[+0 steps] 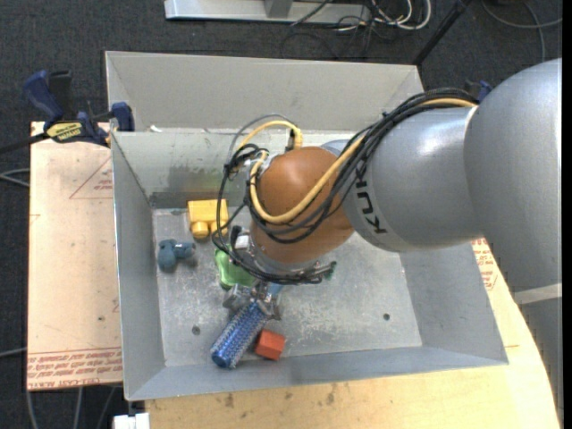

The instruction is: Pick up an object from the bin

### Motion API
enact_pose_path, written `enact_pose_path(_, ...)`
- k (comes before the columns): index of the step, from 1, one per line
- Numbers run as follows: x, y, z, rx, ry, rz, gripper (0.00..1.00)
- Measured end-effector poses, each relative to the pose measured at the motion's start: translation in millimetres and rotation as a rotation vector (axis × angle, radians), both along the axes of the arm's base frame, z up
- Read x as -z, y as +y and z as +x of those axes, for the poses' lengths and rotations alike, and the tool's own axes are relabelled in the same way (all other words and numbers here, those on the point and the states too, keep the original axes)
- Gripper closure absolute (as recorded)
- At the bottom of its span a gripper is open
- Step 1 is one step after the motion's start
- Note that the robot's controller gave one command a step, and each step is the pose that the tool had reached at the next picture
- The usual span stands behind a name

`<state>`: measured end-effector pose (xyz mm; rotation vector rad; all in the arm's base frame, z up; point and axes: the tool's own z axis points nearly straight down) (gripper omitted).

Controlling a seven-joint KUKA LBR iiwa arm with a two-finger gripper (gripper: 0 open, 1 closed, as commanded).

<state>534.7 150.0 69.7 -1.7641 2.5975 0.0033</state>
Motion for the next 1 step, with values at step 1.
enact_pose_path(1,-152.9,19.5,-3.2,-0.105,-0.009,0.002,1.00)
